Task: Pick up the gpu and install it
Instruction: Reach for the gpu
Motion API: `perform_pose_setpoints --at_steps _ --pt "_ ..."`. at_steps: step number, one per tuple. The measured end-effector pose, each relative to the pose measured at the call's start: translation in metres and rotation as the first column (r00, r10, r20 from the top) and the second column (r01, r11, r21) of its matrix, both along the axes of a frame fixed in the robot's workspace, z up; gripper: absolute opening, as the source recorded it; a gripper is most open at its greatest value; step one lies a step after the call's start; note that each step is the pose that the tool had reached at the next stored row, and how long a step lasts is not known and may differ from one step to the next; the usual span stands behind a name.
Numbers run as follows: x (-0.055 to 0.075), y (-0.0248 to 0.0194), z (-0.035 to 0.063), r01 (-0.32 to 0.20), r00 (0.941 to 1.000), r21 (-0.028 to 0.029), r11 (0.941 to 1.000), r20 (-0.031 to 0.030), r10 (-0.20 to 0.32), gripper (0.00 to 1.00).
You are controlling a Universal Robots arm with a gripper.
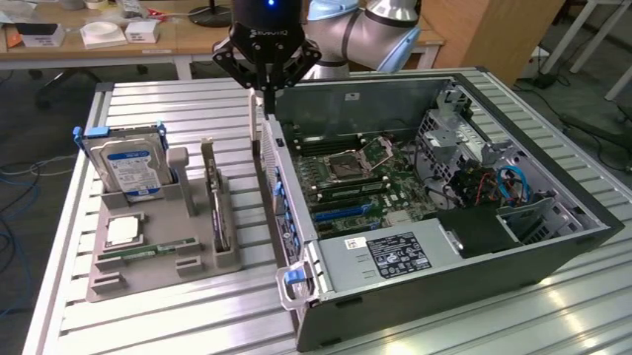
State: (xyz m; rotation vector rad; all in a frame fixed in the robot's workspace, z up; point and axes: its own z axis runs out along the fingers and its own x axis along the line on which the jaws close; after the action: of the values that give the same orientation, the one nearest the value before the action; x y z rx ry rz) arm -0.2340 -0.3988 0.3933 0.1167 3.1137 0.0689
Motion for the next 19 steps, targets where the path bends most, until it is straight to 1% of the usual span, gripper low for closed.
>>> perform_pose_setpoints --at_steps 9,19 --pt "-0.014 0.0000 0.0000 0.000 1.0000 0.0000 1.0000 0.0000 0.000 0.10" --pt "-0.035 0.0000 0.0000 0.000 1.0000 -0.0001 1.0000 0.0000 0.000 0.10"
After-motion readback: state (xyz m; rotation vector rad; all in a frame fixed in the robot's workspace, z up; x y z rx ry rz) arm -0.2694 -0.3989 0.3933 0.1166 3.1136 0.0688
